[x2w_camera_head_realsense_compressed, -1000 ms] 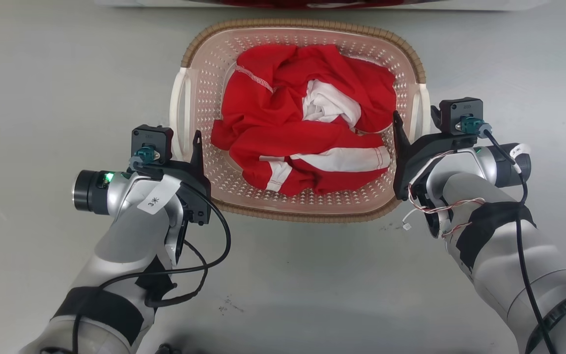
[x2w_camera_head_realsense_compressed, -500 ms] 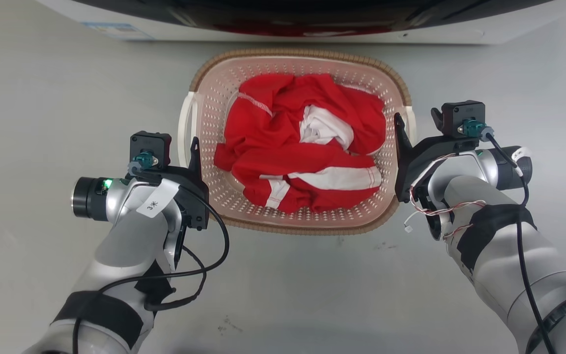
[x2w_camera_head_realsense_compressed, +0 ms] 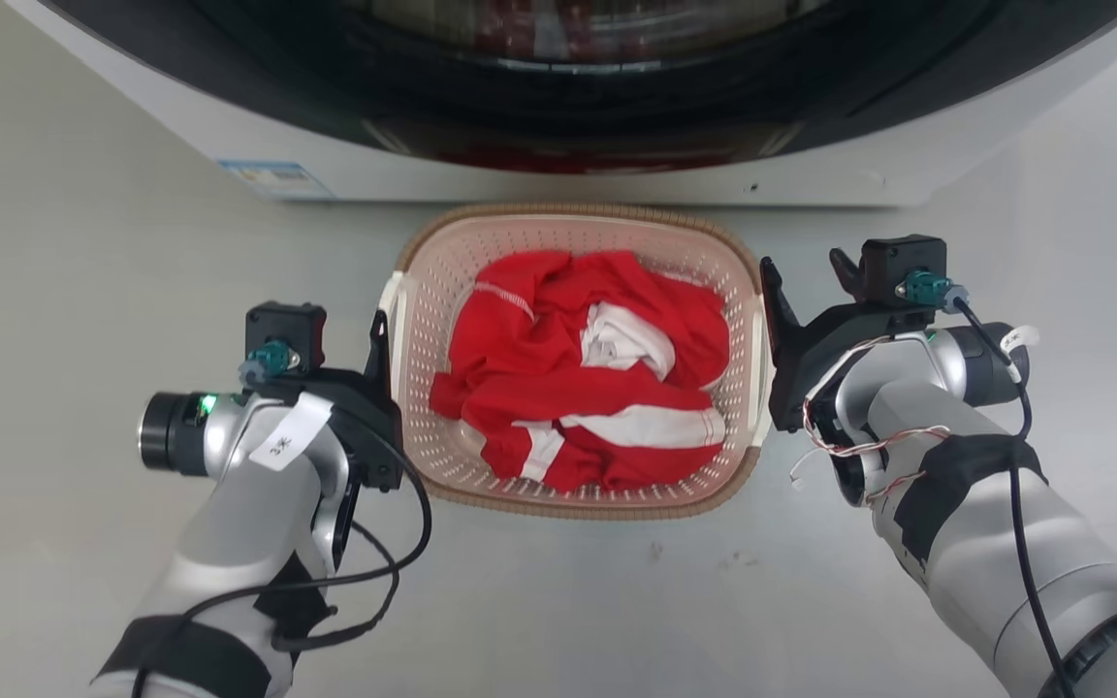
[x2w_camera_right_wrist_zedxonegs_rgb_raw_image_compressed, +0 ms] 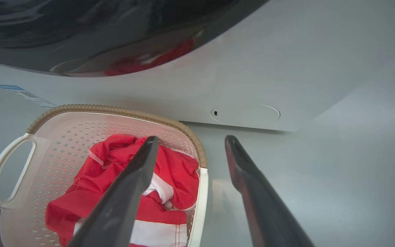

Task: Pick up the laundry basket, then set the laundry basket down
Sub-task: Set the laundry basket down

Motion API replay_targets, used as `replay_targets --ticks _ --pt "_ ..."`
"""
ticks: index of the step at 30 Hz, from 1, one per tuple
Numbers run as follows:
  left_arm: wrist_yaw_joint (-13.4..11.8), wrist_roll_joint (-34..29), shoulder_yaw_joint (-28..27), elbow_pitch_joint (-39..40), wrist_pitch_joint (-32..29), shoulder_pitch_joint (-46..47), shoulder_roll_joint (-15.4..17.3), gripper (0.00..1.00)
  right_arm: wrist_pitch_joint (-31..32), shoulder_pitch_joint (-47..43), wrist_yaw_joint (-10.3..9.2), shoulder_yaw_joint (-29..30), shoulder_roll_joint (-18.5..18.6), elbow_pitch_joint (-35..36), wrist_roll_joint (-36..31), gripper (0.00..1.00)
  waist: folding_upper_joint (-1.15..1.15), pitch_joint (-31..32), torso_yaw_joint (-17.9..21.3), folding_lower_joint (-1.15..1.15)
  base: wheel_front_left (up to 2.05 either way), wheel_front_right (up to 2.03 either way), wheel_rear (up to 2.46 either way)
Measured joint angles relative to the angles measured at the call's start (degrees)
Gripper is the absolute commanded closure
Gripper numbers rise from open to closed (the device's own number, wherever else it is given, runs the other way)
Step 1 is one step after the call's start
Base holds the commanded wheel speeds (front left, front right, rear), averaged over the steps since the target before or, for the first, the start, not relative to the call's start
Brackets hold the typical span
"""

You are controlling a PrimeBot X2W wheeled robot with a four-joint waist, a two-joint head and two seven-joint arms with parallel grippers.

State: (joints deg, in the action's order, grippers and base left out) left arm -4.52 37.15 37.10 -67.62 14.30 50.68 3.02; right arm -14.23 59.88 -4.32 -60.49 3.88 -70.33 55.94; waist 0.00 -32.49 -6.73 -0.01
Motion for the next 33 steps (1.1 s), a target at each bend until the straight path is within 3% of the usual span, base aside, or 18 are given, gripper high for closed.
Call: replay_targets --ticks 17,33 --pt "-0.80 -1.94 -3.69 9.53 0.00 -14.01 3.12 0.00 -0.04 -11.31 0.21 5.39 -0.11 7.80 -0.98 0.00 -0.01 14.31 1.09 -0.01 0.00 0.00 0.00" --pt "-2.14 -6.14 -9.14 25.08 0.00 -31.75 6.76 0.00 -0.04 -29.56 -1.56 12.98 1.67 21.68 -5.24 0.00 -0.01 27.31 1.76 -0.01 0.00 0.00 0.00"
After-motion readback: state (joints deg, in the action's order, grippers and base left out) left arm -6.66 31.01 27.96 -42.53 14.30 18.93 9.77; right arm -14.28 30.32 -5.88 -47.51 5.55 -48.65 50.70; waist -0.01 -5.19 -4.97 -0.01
